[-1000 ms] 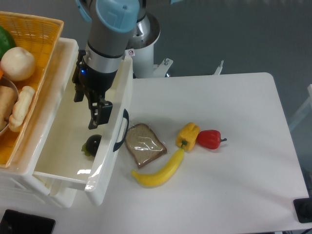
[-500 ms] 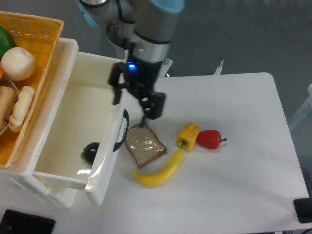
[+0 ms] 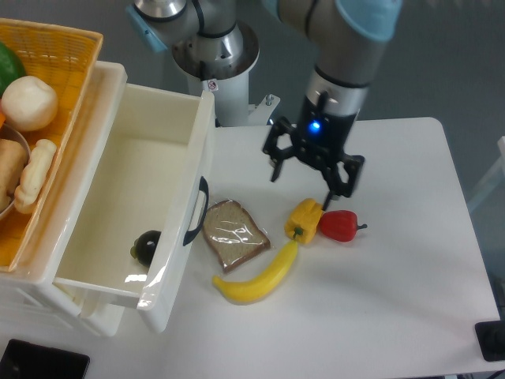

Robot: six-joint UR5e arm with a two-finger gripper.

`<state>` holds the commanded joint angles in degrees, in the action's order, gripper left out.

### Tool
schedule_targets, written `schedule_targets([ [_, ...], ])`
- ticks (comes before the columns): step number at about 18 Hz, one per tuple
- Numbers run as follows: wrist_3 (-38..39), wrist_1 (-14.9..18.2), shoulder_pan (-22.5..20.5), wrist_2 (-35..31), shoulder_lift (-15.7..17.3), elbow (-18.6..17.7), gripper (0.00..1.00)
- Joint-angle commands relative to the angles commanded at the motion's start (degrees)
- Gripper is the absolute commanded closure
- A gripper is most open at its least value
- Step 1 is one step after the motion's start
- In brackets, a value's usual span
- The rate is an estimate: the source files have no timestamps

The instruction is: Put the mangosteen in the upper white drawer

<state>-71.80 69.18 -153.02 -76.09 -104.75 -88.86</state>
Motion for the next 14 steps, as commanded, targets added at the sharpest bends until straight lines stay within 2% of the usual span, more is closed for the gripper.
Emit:
schedule_targets([
  [3,-0.5,-1.6,0.1,-6.4,-2.7,0.3,0.0],
  [5,-1.9,-1.8,0.2,-7.2,-5.0,1.3,0.0],
  [9,-14.5,-2.0,0.1,-9.6,-9.8,3.2,0.0],
  [11,-17.9,-2.0,0.1,-10.3,-10.9,3.5,0.0],
  [14,-18.5,-2.7,0.1,-10.3,-11.4,3.5,0.0],
])
